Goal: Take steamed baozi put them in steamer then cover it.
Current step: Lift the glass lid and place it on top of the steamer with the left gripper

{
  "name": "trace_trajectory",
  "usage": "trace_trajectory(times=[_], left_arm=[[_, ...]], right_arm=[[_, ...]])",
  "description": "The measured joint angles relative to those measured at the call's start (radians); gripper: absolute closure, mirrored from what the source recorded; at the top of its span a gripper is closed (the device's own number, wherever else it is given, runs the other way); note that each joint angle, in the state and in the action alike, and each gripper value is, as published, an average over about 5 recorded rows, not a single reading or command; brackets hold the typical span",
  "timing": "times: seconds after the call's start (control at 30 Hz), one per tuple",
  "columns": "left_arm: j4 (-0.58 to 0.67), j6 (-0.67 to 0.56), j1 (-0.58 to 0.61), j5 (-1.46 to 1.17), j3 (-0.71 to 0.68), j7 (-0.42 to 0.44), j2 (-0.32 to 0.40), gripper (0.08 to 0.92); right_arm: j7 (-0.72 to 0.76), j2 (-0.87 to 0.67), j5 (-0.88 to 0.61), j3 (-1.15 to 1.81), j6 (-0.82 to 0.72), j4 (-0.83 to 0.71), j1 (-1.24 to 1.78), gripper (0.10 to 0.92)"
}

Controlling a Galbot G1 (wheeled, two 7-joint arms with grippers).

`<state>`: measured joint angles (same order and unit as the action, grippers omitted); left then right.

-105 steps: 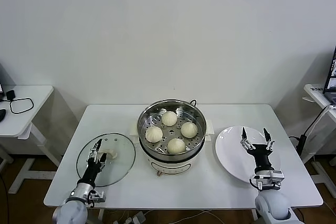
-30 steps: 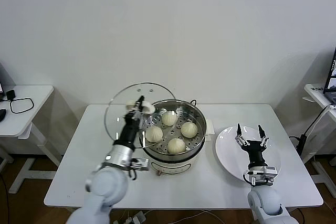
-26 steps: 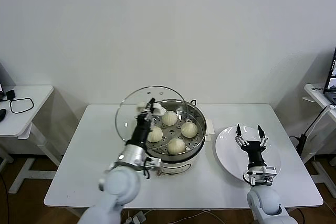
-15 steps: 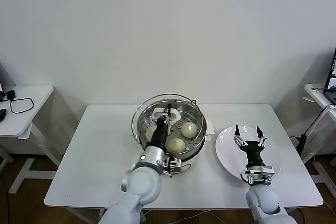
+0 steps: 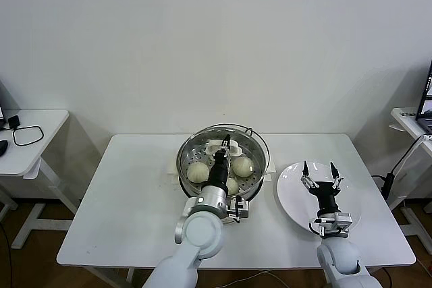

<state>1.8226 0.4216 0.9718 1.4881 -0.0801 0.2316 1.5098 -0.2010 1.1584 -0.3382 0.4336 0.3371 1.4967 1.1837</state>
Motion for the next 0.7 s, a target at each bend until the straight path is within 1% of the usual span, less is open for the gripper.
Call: trace_trajectory(times=[0.17, 0.7], left_arm=[[-0.024, 0.009, -0.007, 0.016, -0.003, 0.006, 0.015, 0.813], [-0.073, 0.005, -0.01, 0.07, 0.008, 0.019, 0.028, 0.813]], right_arm=[[0.0, 0.003, 0.003, -0.003, -0.001, -0.005, -0.005, 0.203], [0.0, 0.005, 0.005, -0.005, -0.001, -0.008, -0.006, 0.203]])
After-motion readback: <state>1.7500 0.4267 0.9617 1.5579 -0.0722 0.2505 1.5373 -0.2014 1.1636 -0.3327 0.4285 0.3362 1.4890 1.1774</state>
